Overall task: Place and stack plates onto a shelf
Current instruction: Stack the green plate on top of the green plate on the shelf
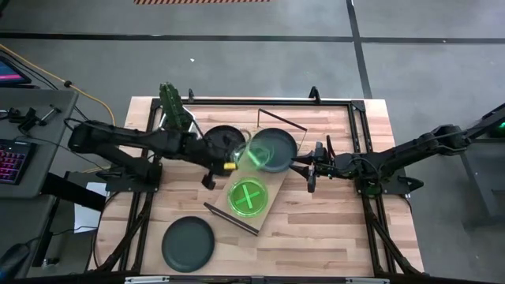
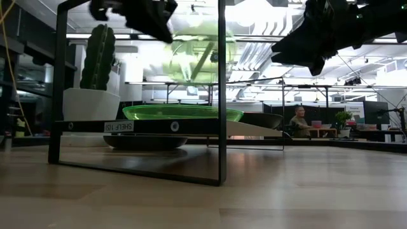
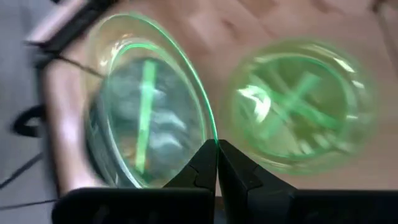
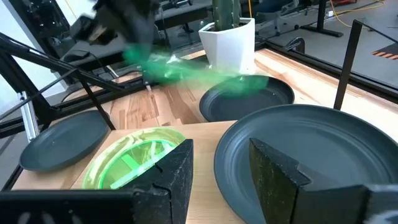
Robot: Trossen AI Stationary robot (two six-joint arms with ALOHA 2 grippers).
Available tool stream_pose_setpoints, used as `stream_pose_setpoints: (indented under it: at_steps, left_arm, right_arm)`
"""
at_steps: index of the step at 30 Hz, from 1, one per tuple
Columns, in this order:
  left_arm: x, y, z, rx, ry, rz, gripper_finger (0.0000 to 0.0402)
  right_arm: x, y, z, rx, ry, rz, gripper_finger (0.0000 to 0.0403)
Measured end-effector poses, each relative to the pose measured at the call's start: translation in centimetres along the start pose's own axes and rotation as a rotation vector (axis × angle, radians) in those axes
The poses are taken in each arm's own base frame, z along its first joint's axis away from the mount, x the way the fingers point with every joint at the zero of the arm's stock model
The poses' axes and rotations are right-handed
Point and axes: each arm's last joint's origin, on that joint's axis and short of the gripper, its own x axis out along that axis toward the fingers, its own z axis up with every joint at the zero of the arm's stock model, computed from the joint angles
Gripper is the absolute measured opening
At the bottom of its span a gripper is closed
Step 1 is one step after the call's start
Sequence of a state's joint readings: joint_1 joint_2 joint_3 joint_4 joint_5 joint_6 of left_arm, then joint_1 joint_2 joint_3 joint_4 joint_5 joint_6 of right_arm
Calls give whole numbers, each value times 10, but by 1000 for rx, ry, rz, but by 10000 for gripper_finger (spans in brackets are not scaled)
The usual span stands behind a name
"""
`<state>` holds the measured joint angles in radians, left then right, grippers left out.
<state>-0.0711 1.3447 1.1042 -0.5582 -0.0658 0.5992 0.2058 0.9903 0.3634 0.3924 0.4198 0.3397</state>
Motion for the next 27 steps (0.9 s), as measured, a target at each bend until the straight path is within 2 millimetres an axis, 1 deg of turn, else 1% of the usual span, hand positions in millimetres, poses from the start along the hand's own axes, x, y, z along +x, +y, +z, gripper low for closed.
stream_pose_setpoints:
  at_steps: [5, 8, 11, 16, 27]
  left_arm:
    - [13, -28, 10, 61, 36, -107, 0]
    - [16, -42, 17, 107, 27, -143, 0]
    - [15, -51, 21, 125, 15, -165, 0]
    - [12, -57, 24, 122, -7, -196, 0]
    - [12, -59, 25, -11, -38, -296, 0]
  right_arm:
    - [0, 0, 0, 1, -1, 0, 140]
    - [0, 0, 0, 15, -1, 0, 140]
    - [0, 0, 0, 23, -1, 0, 140]
    - [0, 0, 0, 22, -1, 0, 140]
    - [0, 0, 0, 19, 0, 0, 140]
